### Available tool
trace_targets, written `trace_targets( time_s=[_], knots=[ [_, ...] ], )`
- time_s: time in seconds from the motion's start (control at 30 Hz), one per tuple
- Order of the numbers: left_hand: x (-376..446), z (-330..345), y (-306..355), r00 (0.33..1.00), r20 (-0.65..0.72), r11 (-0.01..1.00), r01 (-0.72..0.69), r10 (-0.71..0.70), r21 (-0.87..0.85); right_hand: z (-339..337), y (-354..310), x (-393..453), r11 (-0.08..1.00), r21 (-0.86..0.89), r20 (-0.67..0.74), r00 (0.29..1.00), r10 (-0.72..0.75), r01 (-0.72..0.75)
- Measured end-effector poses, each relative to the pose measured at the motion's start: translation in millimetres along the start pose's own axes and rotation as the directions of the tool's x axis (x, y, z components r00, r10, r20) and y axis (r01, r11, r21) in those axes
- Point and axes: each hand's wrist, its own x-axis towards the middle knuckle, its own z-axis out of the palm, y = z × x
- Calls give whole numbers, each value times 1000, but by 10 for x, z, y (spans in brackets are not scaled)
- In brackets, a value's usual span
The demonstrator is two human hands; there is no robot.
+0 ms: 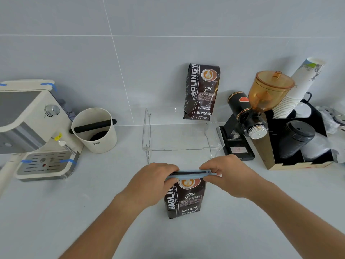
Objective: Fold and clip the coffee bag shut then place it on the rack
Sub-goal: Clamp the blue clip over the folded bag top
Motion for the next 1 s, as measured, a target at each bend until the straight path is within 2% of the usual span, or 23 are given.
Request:
trace_targets(
  time_s=[0.3, 0.47, 0.57, 0.63, 0.7, 0.77, 0.87, 1.0],
  knots=[
    [-29, 41, -47, 999, -33, 999, -44, 43, -30, 140, 31, -73, 994, 47, -147, 985, -91, 99],
    [-23, 46, -84, 998, -52, 998, -37, 35, -54, 87, 11, -29, 998, 28, -102, 994, -49, 52],
    [-53, 75, -119, 995, -80, 978, 39, -56, -207, 79, 32, -27, 997, 74, -60, 998, 1, 3],
    [-87, 120, -164, 983, -83, 905, 116, -163, -409, 113, 92, -45, 981, 190, -51, 997, 50, -39],
    [-111, 180, -223, 965, -71, 792, 165, -253, -587, 200, 192, -73, 935, 342, -29, 993, 110, -93],
    [-138, 246, -289, 947, -38, 677, 200, -320, -708, 341, 291, -75, 865, 466, 56, 982, 183, -187],
    [-180, 350, -352, 937, 0, 571, 213, -349, -793, 595, 403, -70, 756, 592, 175, 960, 217, -279],
    [-258, 572, -392, 933, 77, 429, 233, -351, -873, 850, 429, -92, 652, 701, 184, 957, 225, -288]
  ],
)
